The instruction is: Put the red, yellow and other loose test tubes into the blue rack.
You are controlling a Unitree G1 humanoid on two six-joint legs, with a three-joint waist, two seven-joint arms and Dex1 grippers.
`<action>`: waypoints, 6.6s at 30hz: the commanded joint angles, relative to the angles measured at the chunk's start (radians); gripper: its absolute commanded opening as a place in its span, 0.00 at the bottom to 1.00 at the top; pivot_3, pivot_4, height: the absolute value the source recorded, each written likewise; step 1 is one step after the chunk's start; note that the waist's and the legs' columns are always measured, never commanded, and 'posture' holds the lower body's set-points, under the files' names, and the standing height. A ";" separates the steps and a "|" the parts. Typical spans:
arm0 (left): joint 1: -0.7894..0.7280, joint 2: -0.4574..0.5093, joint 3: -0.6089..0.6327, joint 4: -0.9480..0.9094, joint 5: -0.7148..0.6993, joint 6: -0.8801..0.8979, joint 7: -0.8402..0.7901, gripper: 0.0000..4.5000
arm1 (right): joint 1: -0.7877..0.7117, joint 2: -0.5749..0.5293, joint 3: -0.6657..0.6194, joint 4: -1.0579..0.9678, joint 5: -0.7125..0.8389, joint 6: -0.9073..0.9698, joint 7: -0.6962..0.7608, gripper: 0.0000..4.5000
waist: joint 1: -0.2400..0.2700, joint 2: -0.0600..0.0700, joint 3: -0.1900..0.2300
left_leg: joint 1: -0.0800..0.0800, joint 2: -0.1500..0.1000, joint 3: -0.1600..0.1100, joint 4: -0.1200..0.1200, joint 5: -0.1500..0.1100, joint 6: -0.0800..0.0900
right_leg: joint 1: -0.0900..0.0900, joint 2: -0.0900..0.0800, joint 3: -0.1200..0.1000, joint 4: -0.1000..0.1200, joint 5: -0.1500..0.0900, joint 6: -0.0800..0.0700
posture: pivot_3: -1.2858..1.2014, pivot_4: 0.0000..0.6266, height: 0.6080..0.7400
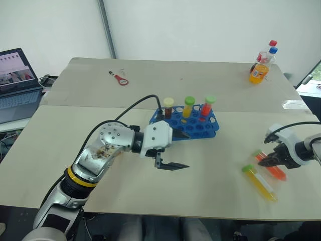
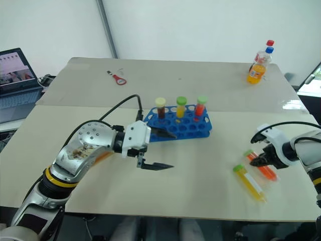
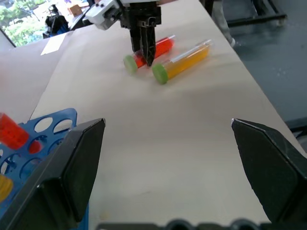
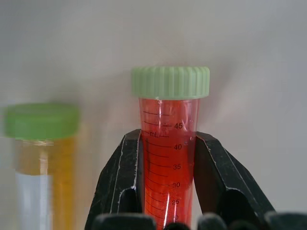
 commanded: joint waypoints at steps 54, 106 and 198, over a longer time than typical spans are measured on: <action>0.064 -0.009 0.210 -0.047 -0.155 0.107 0.155 1.00 | 0.153 0.890 -0.379 -0.117 0.090 -0.919 -0.857 0.61 | -0.008 -0.001 0.001 | -0.003 -0.001 -0.004 0.004 0.000 0.000 | 0.001 0.000 -0.002 0.001 0.001 0.002 | 0.52 0.24 0.84; 0.060 0.043 0.009 -0.110 -0.097 -0.047 -0.133 1.00 | 0.440 -0.087 -0.299 -0.641 0.403 0.294 -0.452 0.21 | 0.008 -0.002 0.002 | -0.006 0.000 -0.003 0.006 -0.001 0.002 | 0.002 0.001 0.000 -0.007 0.002 0.004 | 0.52 0.24 0.84; 0.202 0.152 0.338 -0.081 -0.181 0.123 0.177 1.00 | 0.405 0.763 -0.246 -0.486 0.030 -0.820 -0.793 0.89 | 0.000 -0.004 0.003 | -0.004 0.000 -0.003 0.004 -0.001 0.002 | 0.000 0.001 -0.001 -0.001 0.002 0.003 | 0.52 0.24 0.84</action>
